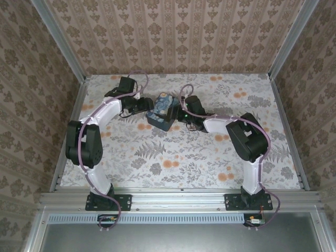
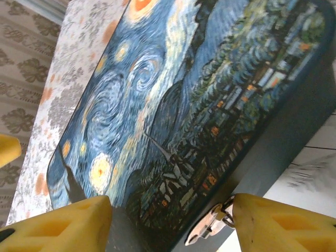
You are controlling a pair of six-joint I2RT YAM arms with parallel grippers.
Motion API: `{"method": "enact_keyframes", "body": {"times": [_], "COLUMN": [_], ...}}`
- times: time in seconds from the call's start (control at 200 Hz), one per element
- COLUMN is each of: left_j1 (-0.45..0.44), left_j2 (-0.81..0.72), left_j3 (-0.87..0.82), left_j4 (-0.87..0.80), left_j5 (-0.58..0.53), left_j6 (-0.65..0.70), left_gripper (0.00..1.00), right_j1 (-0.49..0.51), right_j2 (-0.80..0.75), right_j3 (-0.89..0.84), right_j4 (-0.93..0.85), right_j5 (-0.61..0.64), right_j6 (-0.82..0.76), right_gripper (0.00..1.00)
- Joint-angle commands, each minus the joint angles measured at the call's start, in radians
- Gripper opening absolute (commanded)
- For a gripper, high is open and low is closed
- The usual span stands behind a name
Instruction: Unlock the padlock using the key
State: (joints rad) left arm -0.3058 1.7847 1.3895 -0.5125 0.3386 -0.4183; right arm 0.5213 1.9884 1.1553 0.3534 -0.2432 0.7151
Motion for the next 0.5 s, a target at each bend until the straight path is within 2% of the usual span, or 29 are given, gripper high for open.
{"method": "enact_keyframes", "body": {"times": [0.0, 0.08, 0.095, 0.11, 0.125, 0.175, 0.205, 0.215, 0.235, 0.25, 0.385, 0.495], "left_j1": [0.027, 0.060, 0.067, 0.074, 0.080, 0.094, 0.097, 0.097, 0.096, 0.097, 0.115, 0.122], "left_j2": [-0.065, -0.090, -0.096, -0.102, -0.106, -0.128, -0.141, -0.145, -0.155, -0.163, -0.239, -0.314], "left_j3": [-0.016, -0.044, -0.050, -0.057, -0.065, -0.087, -0.101, -0.105, -0.113, -0.119, -0.194, -0.316], "left_j4": [-0.014, 0.011, 0.018, 0.027, 0.035, 0.063, 0.077, 0.084, 0.091, 0.096, 0.135, 0.224], "left_j5": [-0.059, -0.088, -0.093, -0.098, -0.105, -0.155, -0.194, -0.210, -0.243, -0.268, -0.509, -0.741], "left_j6": [-0.009, -0.033, -0.039, -0.042, -0.043, -0.045, -0.039, -0.037, -0.032, -0.030, -0.023, 0.078], "left_gripper": [0.61, 0.62, 0.62, 0.62, 0.62, 0.64, 0.70, 0.75, 0.95, 0.99, 1.00, 1.00], "right_j1": [0.028, 0.020, 0.015, 0.010, 0.005, -0.017, -0.030, -0.033, -0.045, -0.054, -0.153, -0.234], "right_j2": [0.025, -0.013, -0.024, -0.032, -0.044, -0.089, -0.121, -0.132, -0.158, -0.177, -0.391, -0.563], "right_j3": [0.038, -0.001, -0.010, -0.017, -0.026, -0.055, -0.075, -0.083, -0.095, -0.105, -0.214, -0.324], "right_j4": [0.065, 0.070, 0.070, 0.070, 0.067, 0.043, 0.024, 0.015, -0.008, -0.027, -0.220, -0.261], "right_j5": [-0.036, 0.016, 0.022, 0.025, 0.025, 0.032, 0.042, 0.047, 0.056, 0.065, 0.220, 0.409], "right_j6": [0.044, 0.042, 0.039, 0.034, 0.025, -0.011, -0.042, -0.055, -0.079, -0.098, -0.313, -0.544], "right_gripper": [0.62, 0.67, 0.76, 0.95, 0.99, 1.00, 1.00, 1.00, 1.00, 1.00, 1.00, 1.00]}}
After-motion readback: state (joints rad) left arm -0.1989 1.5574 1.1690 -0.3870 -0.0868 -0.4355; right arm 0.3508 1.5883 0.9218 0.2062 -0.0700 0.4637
